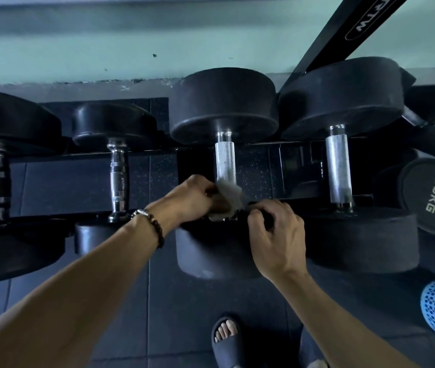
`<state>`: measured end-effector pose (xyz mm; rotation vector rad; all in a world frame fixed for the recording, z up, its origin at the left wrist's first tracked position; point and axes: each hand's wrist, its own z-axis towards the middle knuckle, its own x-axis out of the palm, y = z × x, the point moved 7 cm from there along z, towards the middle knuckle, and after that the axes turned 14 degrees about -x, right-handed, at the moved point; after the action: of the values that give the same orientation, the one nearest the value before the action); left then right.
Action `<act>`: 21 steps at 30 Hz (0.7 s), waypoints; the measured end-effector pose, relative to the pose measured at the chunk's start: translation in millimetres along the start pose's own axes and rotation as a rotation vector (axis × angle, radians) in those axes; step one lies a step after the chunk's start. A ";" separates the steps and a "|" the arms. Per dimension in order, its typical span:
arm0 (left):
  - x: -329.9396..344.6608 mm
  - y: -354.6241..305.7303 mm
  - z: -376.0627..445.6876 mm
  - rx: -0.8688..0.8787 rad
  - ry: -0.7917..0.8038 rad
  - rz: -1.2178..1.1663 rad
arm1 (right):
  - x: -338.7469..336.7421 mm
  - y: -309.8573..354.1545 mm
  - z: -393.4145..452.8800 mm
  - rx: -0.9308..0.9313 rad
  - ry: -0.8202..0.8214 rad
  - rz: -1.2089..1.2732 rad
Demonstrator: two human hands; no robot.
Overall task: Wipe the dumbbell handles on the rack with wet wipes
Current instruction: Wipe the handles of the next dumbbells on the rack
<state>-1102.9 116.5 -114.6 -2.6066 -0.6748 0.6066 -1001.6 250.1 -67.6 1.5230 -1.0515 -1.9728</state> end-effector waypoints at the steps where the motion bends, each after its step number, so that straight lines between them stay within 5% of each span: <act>1: -3.1 -2.5 0.0 0.019 -0.025 -0.057 | 0.5 0.5 -0.1 0.006 0.011 0.002; 5: -18.5 -15.9 4.1 0.111 -0.177 -0.281 | 1.3 -1.3 -0.1 0.026 0.017 0.015; 10: -0.8 7.8 -2.6 0.050 -0.076 0.003 | -0.5 2.3 1.7 -0.016 0.000 -0.005; 15: -16.4 -11.6 1.3 0.100 -0.199 -0.255 | -0.4 0.9 0.5 -0.006 0.004 -0.003; 21: 0.8 4.5 -1.2 0.021 -0.076 0.008 | -0.3 1.4 1.3 -0.001 0.002 -0.013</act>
<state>-1100.0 112.9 -115.9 -2.5790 -0.6777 0.7143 -1002.8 249.8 -66.2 1.5349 -1.0422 -1.9798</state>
